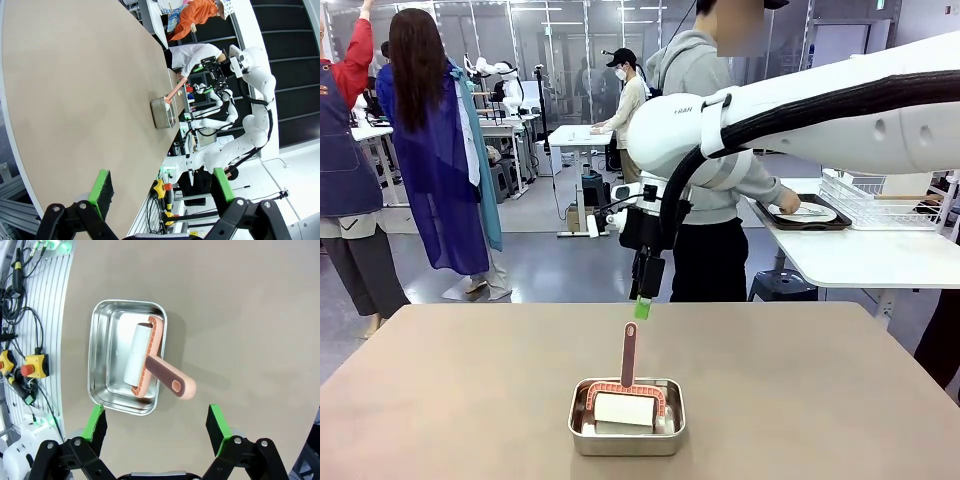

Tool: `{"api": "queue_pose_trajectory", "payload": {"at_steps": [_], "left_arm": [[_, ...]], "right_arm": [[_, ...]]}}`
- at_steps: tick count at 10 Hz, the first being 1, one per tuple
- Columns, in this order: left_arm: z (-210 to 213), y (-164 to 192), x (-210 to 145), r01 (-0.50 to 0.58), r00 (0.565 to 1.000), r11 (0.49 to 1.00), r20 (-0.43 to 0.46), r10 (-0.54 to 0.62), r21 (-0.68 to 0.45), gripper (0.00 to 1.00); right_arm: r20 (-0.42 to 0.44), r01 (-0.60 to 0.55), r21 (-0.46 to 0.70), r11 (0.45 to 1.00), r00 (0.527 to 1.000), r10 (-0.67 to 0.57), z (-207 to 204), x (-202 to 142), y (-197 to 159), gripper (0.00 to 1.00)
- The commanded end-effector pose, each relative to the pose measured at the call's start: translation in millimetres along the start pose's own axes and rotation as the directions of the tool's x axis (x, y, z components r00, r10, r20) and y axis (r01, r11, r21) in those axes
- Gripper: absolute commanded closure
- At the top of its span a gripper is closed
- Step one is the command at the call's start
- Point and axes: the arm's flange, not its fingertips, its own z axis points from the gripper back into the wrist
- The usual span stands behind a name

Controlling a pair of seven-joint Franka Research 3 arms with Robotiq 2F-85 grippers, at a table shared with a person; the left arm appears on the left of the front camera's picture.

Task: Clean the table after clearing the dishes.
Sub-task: When the right (or left) Handle tray is removed, use the right hand (or left hand) to clean the right (or left) side of the table with the Lint Roller.

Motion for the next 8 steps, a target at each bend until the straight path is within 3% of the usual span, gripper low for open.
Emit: {"api": "queue_pose_trajectory", "payload": {"at_steps": [1, 8], "left_arm": [[0.5, -2.7, -2.5, -0.002, 1.0, 1.0, 0.004, 0.002, 0.003, 0.0], [0.5, -2.7, -2.5, -0.002, 1.0, 1.0, 0.004, 0.002, 0.003, 0.0]], "right_arm": [[-0.045, 0.078, 0.056, 0.995, 0.996, -0.076, -6.6, 8.0, -19.3, 0.0], [-0.119, 0.122, 0.157, 0.98, 0.987, -0.104, -57.3, 27.2, -48.8, 0.0]]}}
